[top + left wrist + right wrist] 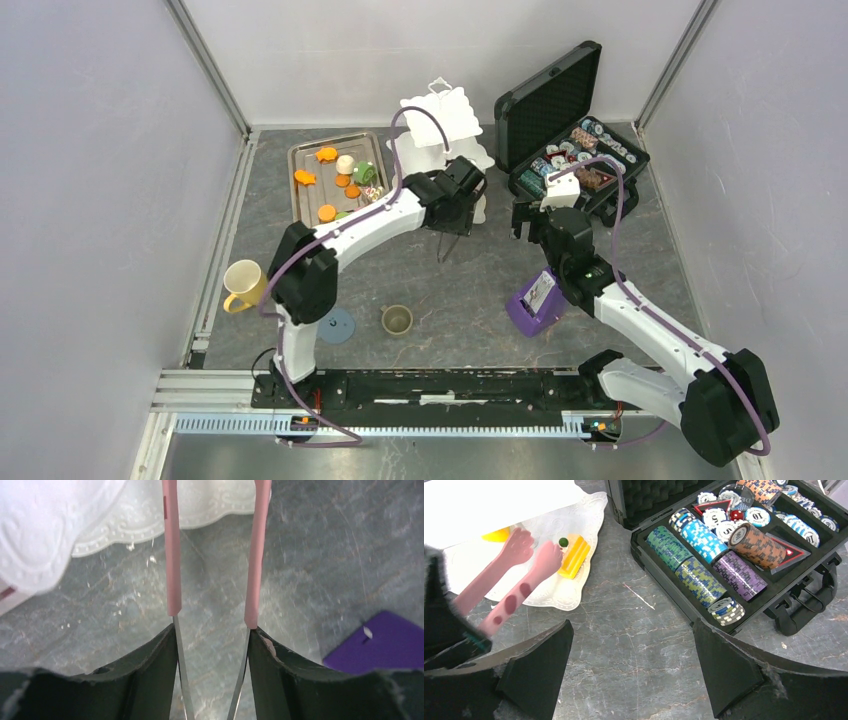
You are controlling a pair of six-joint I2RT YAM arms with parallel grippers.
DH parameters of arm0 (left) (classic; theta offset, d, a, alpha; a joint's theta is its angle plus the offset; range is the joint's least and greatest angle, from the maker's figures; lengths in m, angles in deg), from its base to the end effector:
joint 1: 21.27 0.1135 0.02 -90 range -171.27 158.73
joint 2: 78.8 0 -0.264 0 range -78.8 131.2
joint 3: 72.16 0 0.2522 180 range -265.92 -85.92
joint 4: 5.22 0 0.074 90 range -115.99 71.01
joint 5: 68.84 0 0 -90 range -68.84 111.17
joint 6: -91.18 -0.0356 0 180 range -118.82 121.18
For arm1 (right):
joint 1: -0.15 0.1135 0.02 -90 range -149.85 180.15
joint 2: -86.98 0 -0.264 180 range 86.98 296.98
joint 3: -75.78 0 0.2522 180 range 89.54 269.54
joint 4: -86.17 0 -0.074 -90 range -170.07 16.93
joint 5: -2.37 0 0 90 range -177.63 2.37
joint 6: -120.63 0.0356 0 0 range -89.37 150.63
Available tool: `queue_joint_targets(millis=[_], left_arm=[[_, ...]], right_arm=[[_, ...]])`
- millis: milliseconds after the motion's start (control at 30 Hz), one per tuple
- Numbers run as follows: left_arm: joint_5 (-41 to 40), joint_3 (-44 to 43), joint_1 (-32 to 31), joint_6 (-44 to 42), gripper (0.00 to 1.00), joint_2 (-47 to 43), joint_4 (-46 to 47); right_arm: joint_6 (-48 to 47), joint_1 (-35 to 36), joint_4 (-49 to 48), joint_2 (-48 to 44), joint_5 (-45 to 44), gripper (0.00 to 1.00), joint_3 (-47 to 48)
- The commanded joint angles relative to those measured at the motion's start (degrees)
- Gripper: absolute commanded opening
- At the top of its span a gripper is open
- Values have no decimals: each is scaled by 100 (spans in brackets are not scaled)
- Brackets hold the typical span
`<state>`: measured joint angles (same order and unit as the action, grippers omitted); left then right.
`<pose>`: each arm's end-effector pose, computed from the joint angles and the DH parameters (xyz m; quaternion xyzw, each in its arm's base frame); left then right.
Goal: Serve the afternoon tea
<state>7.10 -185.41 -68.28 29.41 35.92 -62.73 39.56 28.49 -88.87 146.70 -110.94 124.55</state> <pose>0.3053 -0.3148 0.2538 0.1237 0.9489 -0.0686 0.2822 0.2154 0.1002 0.2643 -0.0118 0.7910 0.0357 0.6106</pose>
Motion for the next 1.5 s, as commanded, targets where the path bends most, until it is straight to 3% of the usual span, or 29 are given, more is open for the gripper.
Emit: queue_joint_targets(millis=[0, 200, 367, 667, 833, 1000, 1467], left_arm=[[676, 666, -37, -241, 57, -855, 232], [884, 1819, -35, -801, 58, -1957, 337], [759, 2442, 178, -1016, 58, -2723, -97], [1604, 3208, 1903, -548, 61, -4060, -377], [1824, 2874, 2761, -559, 62, -3785, -940], [1974, 2704, 3197, -660, 63, -3377, -939], [1847, 2372, 3289, -633, 66, -2491, -612]], right_arm=[[47, 6, -225, 28, 110, 98, -19], [56, 5, -216, 46, 141, 98, -20], [56, 5, -192, 66, 159, 98, 6], [63, 4, -183, 157, 203, 98, 24], [88, 5, -185, 189, 265, 98, 24], [65, 5, -183, 150, 221, 98, 15], [73, 1, -211, 100, 231, 98, -4]])
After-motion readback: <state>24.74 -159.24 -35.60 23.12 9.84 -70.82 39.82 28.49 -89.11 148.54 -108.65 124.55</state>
